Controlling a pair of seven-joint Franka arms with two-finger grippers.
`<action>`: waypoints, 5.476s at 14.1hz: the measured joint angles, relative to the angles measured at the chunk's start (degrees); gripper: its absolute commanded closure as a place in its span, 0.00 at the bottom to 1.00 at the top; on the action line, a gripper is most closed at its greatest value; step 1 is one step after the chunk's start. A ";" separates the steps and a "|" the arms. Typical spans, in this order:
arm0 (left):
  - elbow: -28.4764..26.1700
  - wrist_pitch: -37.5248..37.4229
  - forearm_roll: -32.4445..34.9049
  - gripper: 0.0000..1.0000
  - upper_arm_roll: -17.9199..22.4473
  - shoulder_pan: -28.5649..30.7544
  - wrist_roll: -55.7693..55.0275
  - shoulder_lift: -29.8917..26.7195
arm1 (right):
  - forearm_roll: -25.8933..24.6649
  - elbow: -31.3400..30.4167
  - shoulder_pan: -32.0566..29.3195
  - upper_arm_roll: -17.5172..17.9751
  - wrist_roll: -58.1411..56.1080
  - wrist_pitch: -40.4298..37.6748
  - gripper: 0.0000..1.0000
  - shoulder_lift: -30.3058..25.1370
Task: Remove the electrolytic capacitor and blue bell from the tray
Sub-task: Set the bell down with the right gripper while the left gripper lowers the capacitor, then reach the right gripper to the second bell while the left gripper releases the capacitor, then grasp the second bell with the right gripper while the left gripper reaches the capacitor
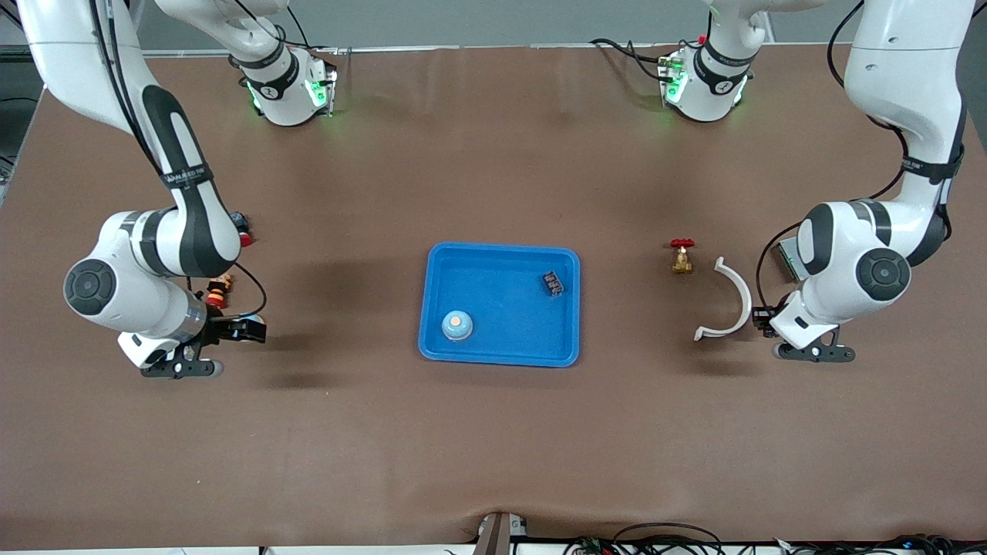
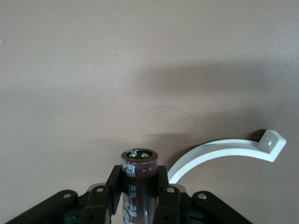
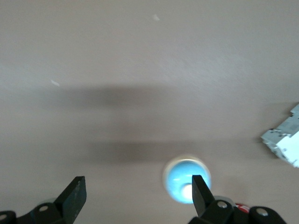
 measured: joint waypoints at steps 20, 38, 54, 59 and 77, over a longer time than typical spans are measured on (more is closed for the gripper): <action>-0.18 1.46 2.69 0.97 -0.17 2.89 1.37 3.64 | -0.06 12.36 26.78 0.31 52.49 4.78 0.00 12.25; 2.57 0.14 2.70 0.00 -0.24 3.03 1.44 3.37 | -5.86 17.40 32.54 0.04 65.86 8.11 0.41 20.41; 11.35 -22.16 0.62 0.00 -12.79 2.80 -24.40 -5.26 | -5.86 27.42 27.53 -1.18 54.76 -7.85 1.00 20.34; 12.13 -22.45 0.34 0.00 -19.32 2.35 -39.25 -5.16 | -5.85 27.44 21.78 -1.24 41.36 -12.17 1.00 18.30; 18.98 -14.52 0.24 0.00 -21.12 -14.34 -78.64 7.79 | -3.46 19.51 -0.44 -1.40 -4.85 -7.02 1.00 14.60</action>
